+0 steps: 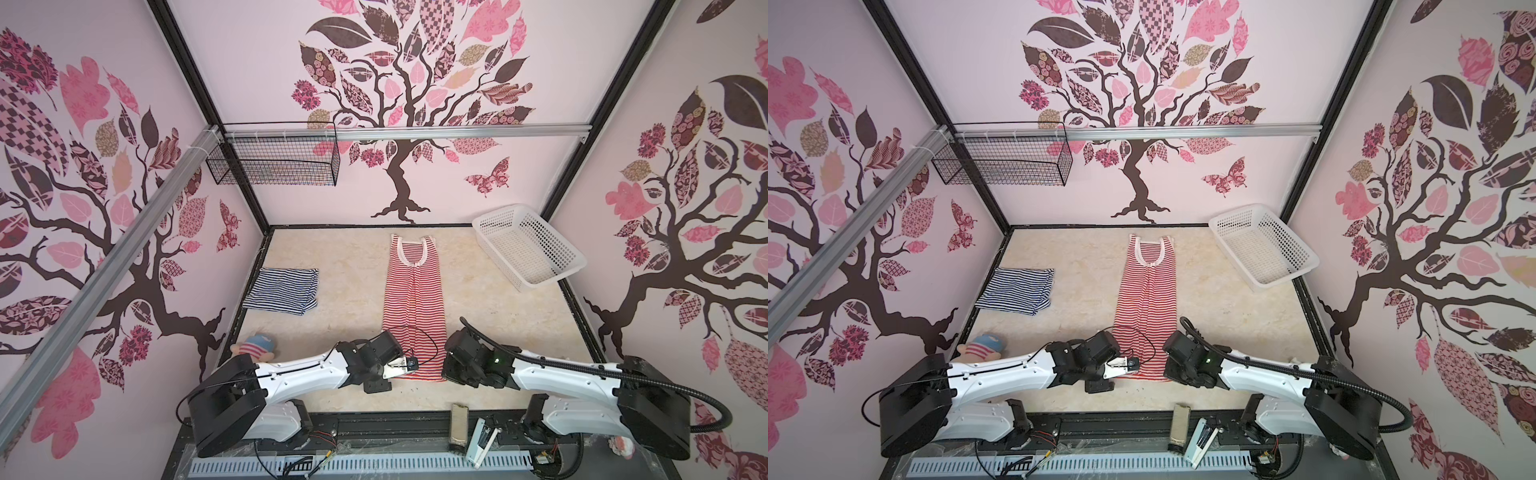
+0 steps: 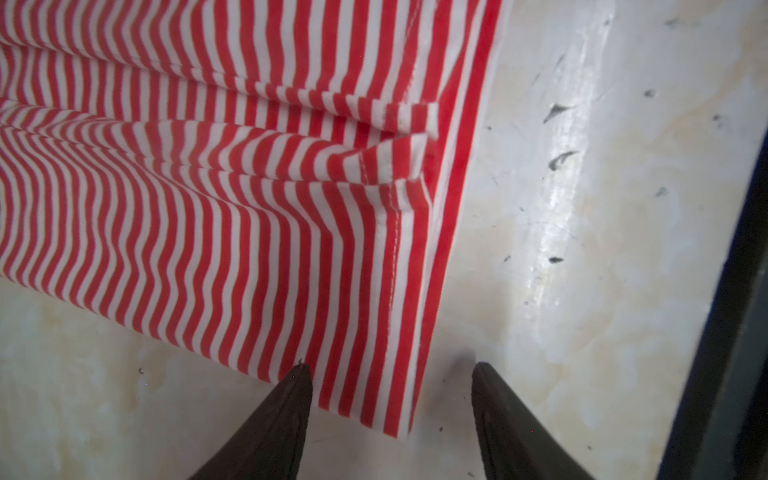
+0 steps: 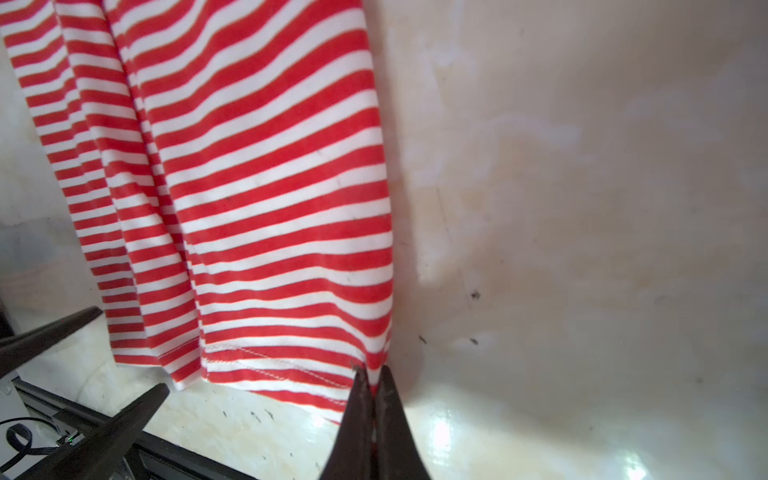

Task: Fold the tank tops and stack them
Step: 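Lower both grippers onto the near hem corners of the red striped tank top and grasp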

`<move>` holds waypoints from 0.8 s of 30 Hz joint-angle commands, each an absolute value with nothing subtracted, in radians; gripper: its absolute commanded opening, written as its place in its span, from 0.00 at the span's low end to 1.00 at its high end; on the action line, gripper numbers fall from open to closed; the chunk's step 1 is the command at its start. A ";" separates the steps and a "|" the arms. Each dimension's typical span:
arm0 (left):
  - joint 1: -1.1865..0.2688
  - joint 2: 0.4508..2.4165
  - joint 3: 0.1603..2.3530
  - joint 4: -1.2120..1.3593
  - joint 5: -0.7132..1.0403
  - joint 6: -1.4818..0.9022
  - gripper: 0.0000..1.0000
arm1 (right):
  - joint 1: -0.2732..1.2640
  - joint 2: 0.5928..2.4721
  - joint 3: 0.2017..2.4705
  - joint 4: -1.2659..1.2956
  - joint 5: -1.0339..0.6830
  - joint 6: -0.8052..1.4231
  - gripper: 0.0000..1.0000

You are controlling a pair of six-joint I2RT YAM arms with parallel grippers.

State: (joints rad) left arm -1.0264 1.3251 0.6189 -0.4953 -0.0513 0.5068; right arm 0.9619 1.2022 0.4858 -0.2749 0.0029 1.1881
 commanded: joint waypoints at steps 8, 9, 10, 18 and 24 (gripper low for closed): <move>-1.029 1.375 0.620 -0.490 -0.083 0.524 0.61 | 0.969 1.151 0.525 -0.346 0.036 1.187 0.05; -1.028 1.383 0.621 -0.489 -0.079 0.523 0.59 | 0.969 1.146 0.526 -0.351 0.039 1.187 0.05; -1.028 1.390 0.623 -0.491 -0.075 0.525 0.57 | 0.969 1.142 0.528 -0.357 0.041 1.187 0.05; -1.013 1.413 0.633 -0.519 -0.017 0.533 0.44 | 0.969 1.125 0.543 -0.383 0.048 1.187 0.04; -1.009 1.414 0.644 -0.561 0.045 0.556 0.09 | 0.969 1.127 0.554 -0.384 0.054 1.184 0.05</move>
